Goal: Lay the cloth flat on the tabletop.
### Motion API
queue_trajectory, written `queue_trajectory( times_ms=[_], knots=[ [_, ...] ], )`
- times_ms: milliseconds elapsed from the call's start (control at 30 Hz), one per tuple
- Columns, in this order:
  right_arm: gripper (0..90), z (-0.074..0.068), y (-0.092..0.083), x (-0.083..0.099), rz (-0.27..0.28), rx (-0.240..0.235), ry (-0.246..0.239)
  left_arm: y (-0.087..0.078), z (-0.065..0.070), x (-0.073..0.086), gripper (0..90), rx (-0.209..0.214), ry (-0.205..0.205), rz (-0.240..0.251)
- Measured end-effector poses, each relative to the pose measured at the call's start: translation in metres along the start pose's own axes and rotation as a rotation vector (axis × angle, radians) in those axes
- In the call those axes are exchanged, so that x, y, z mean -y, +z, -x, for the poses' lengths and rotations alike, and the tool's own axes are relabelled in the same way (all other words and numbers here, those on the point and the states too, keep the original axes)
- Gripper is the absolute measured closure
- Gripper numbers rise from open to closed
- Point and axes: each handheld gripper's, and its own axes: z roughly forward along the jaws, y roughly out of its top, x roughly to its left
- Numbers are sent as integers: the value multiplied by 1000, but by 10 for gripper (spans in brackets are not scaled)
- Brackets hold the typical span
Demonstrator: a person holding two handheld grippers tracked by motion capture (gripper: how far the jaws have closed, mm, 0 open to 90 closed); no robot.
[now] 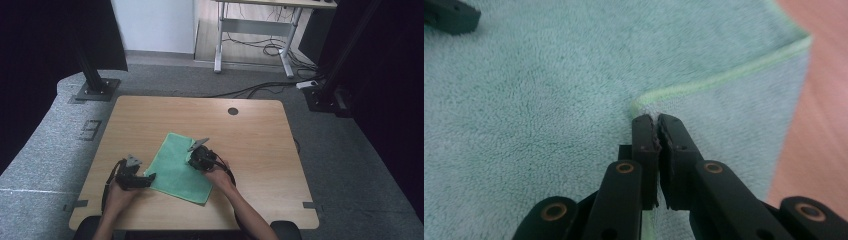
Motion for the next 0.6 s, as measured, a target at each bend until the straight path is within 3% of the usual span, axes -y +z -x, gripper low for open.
queue_trajectory(
  times_ms=[133, 300, 600],
  knots=[
    [846, 11, -19, -3, 50, 21, 17, 0, 0, 0, 139, -1, -1, 0],
    [838, 26, -37, 0, 73, 42, 50, 0, 0, 0, 139, -1, -1, 0],
    [831, 49, -48, 13, 83, 79, 97, 0, 0, 0, 140, -4, -3, 0]
  ],
)
